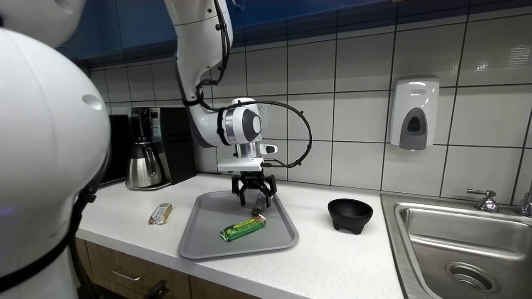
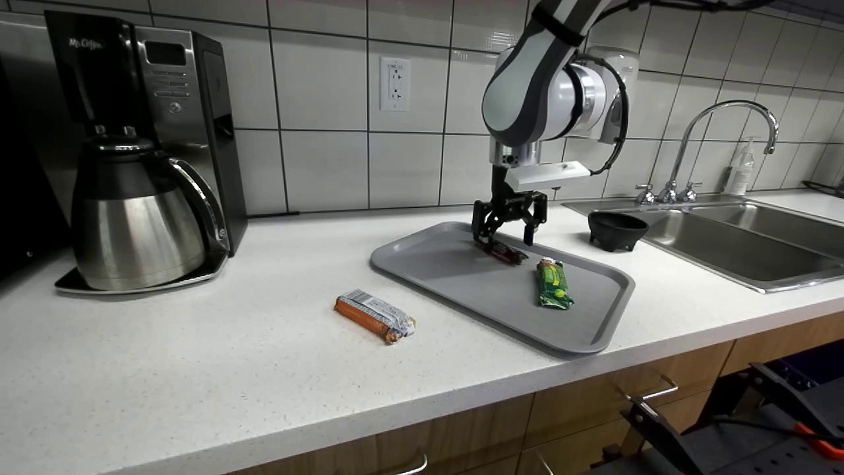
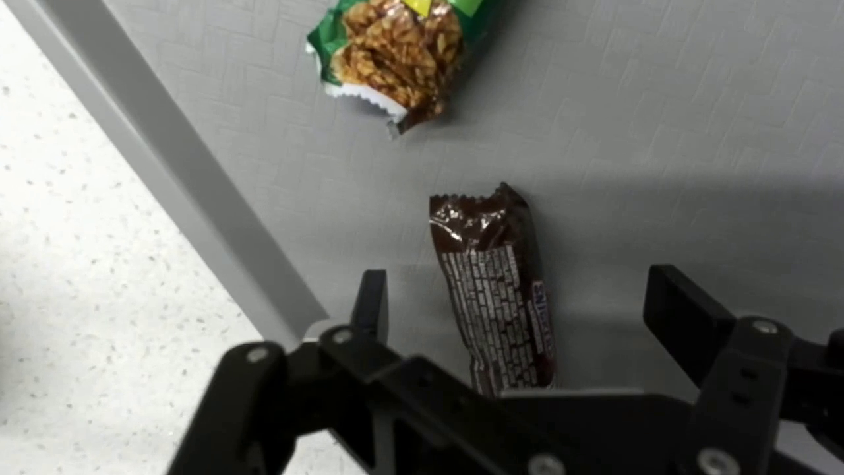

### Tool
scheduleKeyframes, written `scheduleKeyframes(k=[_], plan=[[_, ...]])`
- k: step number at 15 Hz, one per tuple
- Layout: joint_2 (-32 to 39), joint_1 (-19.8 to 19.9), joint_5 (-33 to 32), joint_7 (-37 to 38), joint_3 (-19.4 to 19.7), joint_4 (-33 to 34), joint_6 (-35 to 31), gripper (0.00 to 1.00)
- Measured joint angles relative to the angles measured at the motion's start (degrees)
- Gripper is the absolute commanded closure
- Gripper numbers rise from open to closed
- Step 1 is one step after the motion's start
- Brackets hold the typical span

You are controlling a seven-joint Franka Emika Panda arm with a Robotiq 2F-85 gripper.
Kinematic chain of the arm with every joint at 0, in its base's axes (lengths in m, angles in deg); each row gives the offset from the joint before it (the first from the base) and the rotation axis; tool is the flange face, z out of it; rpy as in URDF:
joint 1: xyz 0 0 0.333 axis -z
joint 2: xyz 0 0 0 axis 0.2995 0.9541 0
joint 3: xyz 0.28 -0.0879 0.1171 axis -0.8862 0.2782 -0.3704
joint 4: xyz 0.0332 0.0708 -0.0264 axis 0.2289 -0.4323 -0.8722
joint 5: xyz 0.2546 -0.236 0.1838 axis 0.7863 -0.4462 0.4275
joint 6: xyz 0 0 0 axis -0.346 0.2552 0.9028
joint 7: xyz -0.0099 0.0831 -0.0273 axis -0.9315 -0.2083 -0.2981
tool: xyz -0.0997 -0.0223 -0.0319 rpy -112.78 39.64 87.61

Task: Remove the items from the grey tray and put them on the counter

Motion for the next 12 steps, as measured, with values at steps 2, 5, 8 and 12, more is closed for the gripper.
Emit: scheduleKeyframes(k=[2,5,8,12], plan=[[1.14,0.00,0.00,0.00,0.12,0.98,0.00,0.25],[2.24,0.00,0.01,0.00,0.16,2.32,0.00,0.42],[2.66,0.00,0.01,0.00,0.16,3.05,0.00,0.66],[2.78,0.01,0.08,0.00,0.16,3.28,0.00,0.97]])
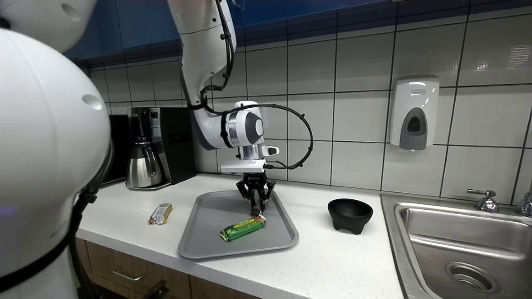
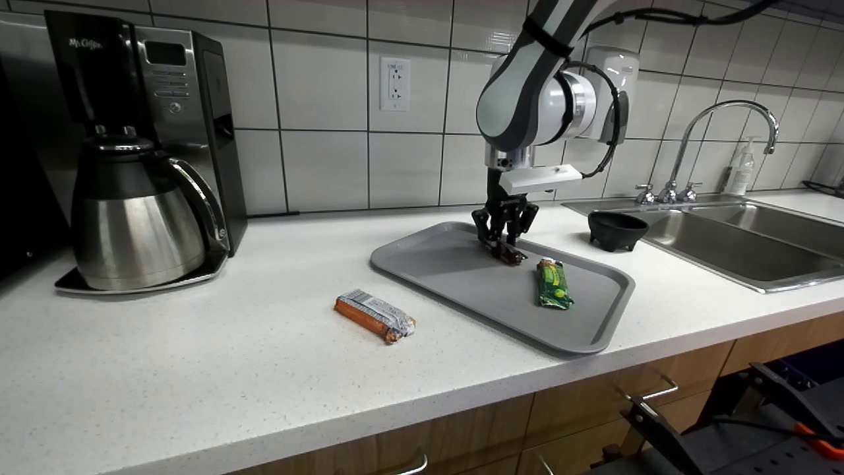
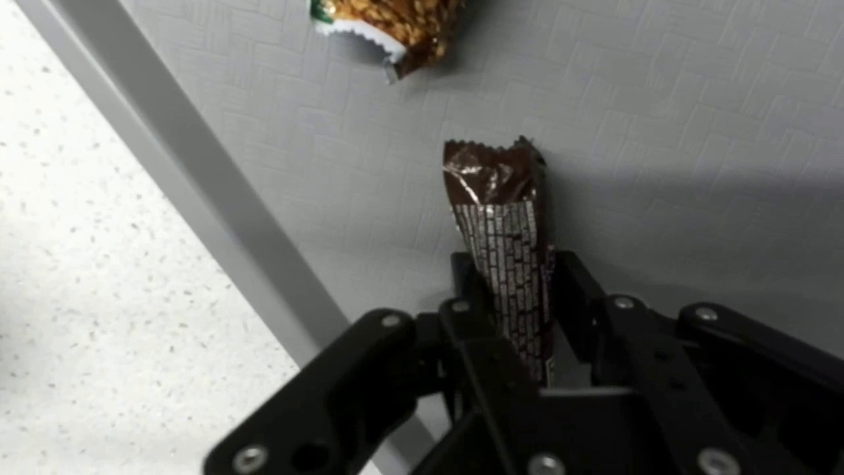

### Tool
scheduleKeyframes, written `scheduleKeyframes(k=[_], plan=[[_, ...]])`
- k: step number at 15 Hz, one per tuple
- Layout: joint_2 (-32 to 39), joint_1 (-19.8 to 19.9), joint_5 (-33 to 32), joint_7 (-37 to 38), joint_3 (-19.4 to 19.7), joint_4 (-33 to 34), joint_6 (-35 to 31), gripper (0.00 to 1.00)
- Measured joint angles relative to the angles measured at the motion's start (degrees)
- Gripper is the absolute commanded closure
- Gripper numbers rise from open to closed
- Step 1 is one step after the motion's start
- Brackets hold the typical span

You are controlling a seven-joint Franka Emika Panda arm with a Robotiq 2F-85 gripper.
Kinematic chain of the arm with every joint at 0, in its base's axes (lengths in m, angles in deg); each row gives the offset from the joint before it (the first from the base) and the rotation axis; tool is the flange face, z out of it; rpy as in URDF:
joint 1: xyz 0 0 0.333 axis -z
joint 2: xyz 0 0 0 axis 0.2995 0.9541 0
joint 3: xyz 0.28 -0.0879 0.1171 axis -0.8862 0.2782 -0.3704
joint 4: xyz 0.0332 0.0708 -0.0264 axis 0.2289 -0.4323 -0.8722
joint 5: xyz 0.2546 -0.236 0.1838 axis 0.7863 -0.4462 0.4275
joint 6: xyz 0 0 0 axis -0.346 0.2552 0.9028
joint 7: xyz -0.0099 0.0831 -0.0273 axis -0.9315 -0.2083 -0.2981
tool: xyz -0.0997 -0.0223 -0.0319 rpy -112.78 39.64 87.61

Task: Remove the items from the grey tray and put them on the counter

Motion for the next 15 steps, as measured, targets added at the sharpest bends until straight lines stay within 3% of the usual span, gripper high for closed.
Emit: scheduleKeyframes(k=[15], plan=[[-3.47,0.89,0.49,0.00,0.06,0.06,-0.16,0.95]])
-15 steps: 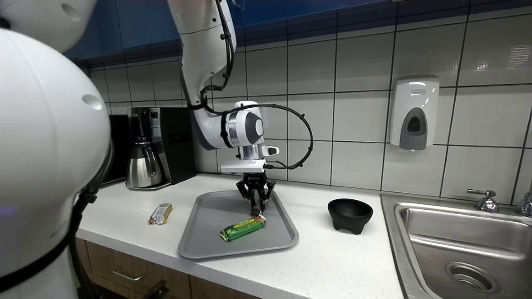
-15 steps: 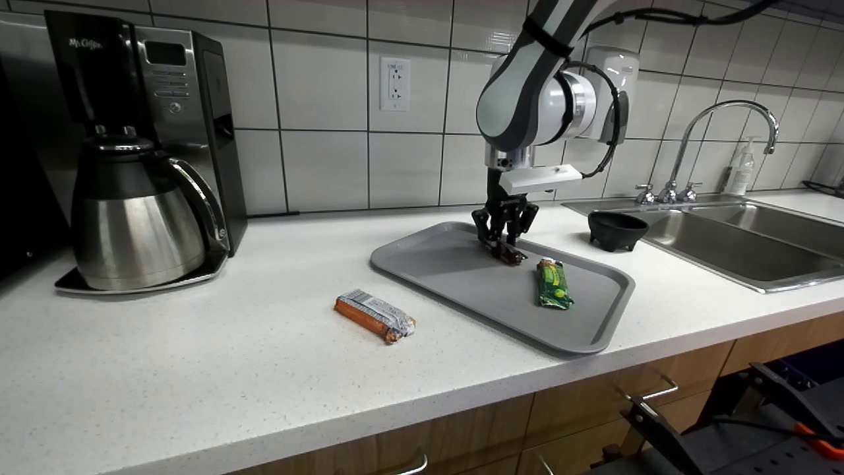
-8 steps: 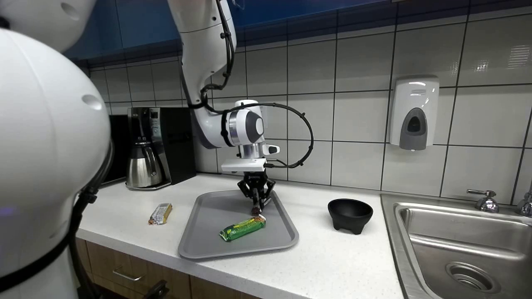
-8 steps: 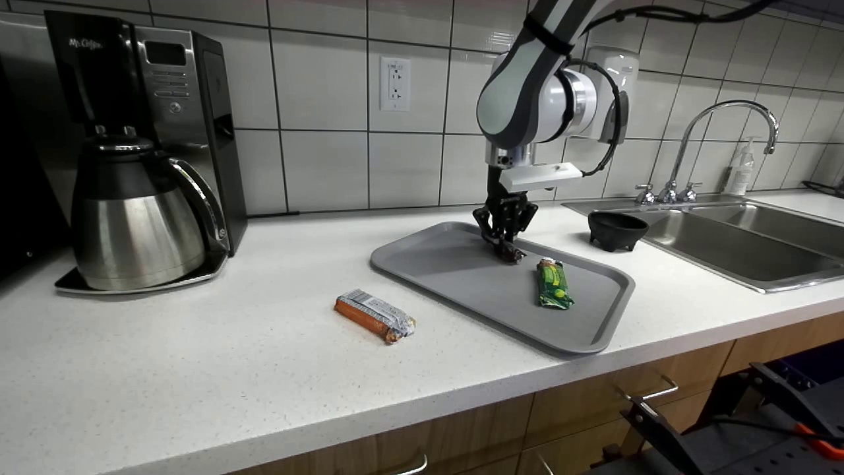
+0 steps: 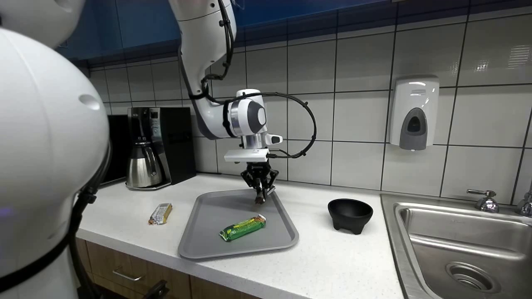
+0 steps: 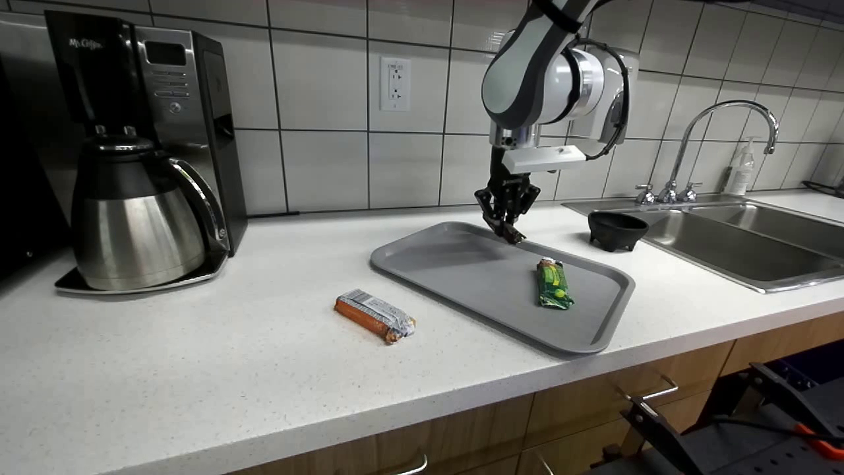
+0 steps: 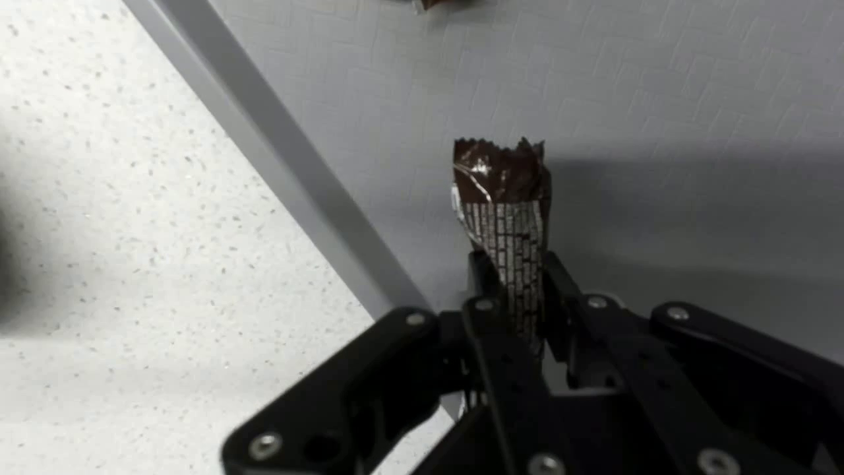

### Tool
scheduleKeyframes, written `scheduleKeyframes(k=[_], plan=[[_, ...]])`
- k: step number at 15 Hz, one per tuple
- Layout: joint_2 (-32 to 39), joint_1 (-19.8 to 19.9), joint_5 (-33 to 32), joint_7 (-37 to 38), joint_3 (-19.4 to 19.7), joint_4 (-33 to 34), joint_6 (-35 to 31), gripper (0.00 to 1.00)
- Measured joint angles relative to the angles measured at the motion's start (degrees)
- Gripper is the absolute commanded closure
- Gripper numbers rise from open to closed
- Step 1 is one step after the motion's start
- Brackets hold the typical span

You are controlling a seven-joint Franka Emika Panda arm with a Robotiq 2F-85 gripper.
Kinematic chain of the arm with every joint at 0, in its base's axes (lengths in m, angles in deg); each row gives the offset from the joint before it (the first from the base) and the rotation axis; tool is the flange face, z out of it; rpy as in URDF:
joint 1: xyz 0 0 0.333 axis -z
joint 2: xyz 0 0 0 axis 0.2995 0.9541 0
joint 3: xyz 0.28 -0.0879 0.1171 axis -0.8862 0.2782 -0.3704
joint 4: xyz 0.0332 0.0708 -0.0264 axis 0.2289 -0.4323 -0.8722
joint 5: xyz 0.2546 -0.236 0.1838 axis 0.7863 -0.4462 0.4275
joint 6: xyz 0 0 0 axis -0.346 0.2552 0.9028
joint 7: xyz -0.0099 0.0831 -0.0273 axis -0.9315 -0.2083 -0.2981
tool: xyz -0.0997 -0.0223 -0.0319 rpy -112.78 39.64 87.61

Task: Remove the items from the grey tray and put them on the counter

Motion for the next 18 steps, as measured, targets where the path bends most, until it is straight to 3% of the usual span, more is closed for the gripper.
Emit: scheduleKeyframes(k=[18], plan=[[1.92,5.94,-0.03,0.00,6.17,3.50,-0.74,0.95]])
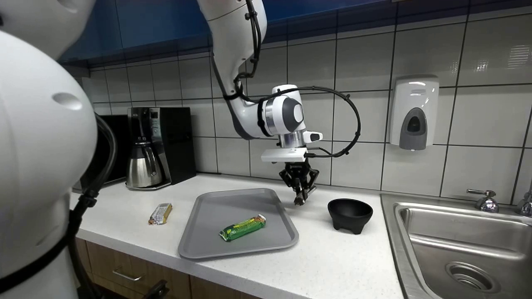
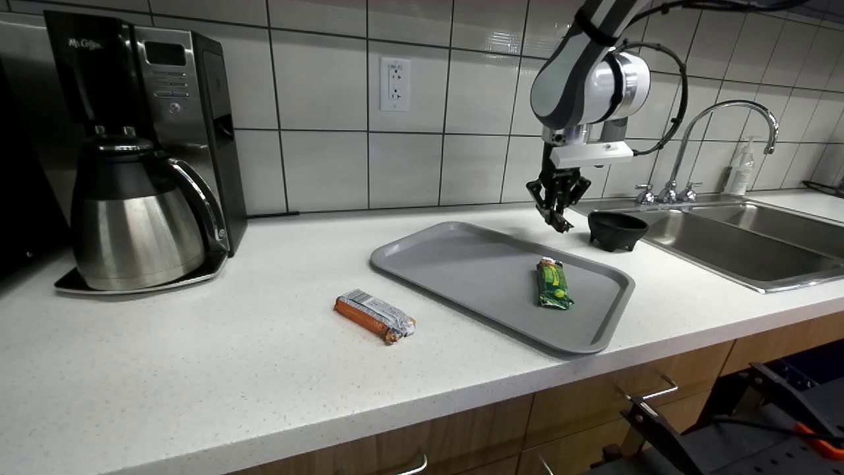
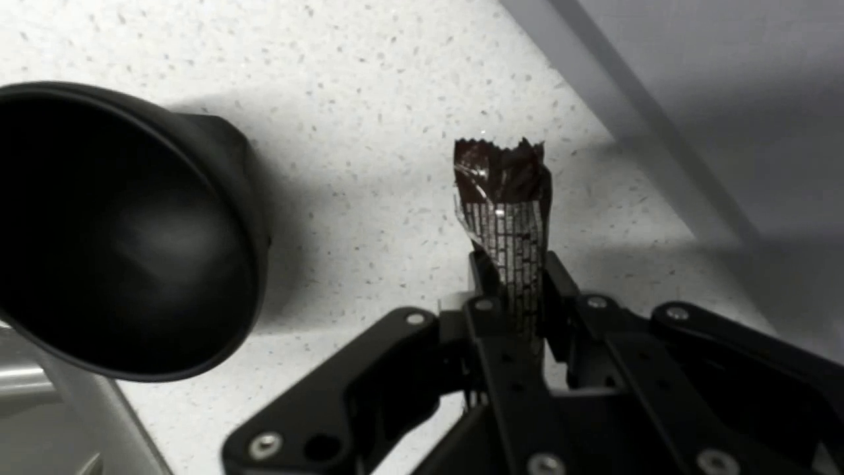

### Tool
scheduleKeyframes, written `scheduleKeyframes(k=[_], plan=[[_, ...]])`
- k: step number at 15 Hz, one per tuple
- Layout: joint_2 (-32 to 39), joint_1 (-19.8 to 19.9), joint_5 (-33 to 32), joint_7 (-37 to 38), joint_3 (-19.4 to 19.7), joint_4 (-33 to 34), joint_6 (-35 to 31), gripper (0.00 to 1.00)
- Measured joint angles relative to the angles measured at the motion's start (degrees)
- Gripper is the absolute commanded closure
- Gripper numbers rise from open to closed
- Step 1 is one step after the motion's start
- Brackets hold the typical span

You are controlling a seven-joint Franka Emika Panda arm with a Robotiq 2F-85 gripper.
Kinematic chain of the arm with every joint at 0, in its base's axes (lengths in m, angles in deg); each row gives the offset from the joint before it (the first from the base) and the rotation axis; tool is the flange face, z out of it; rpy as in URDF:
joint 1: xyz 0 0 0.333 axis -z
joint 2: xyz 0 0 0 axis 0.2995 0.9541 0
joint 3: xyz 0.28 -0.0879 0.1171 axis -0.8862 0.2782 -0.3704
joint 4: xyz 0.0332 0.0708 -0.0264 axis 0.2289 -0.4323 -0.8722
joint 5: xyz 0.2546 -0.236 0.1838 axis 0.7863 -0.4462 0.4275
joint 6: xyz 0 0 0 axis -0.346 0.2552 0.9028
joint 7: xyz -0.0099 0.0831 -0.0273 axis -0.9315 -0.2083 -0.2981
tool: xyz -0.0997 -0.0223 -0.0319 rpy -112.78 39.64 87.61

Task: Remove the items from the grey tray and put them on the counter

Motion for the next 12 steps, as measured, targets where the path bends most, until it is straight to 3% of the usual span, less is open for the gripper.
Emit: scheduleKeyframes(k=[12], plan=[[6.67,0.57,0.00,0.04,1.27,5.05,0.00,0.92]])
